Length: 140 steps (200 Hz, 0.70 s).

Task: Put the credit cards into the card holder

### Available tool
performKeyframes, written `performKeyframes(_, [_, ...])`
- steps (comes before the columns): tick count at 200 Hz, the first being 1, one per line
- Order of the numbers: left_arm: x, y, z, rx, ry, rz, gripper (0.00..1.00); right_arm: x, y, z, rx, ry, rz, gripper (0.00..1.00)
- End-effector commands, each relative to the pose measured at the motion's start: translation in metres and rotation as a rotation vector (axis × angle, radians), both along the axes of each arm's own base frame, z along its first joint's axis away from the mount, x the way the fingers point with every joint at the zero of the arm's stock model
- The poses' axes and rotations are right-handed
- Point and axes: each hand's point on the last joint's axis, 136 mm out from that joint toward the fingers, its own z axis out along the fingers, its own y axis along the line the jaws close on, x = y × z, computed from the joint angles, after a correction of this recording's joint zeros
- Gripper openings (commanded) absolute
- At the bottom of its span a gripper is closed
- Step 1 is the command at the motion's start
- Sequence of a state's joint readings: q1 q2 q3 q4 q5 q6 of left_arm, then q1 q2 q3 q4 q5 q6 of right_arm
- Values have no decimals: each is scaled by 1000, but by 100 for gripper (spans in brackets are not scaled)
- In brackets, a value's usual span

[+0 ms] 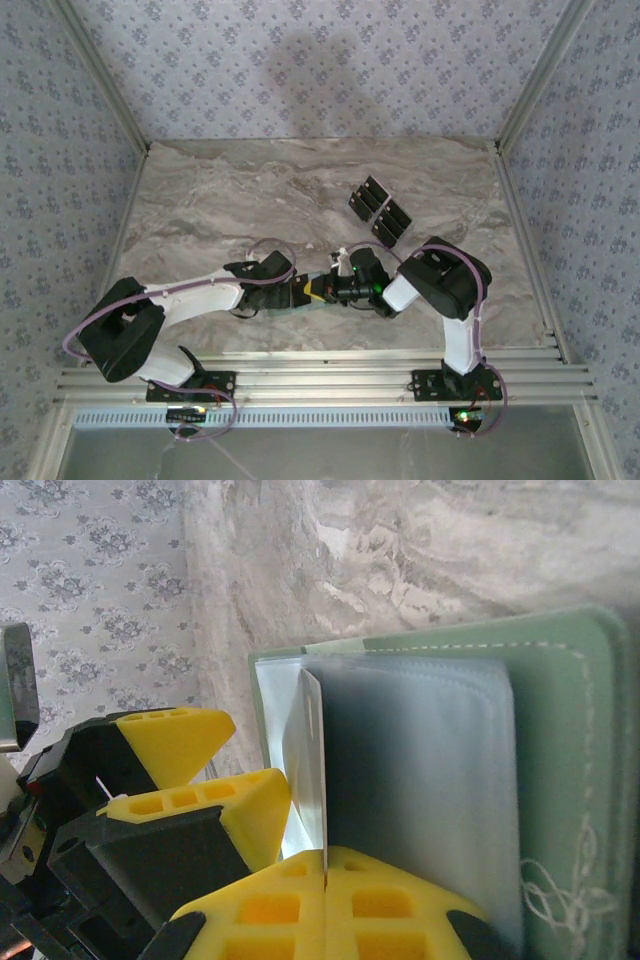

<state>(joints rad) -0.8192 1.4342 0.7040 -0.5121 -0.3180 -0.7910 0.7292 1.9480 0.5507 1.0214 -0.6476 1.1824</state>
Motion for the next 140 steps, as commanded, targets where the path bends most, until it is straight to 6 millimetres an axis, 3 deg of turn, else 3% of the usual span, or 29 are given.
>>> performKeyframes(1, [-20,27,-15,111,76,5,97,-13,-7,-34,-93,114,5,0])
performKeyframes(88, [-18,26,-11,105,62,8,97,-13,1,-37,-99,129,31,0])
performKeyframes(130, [-10,33,6,87,15,65,99,-11,2,-36,-117,131,33,0])
performKeyframes(140, [-8,37,12,79,-2,90,99,-10,1,-36,-126,128,30,4])
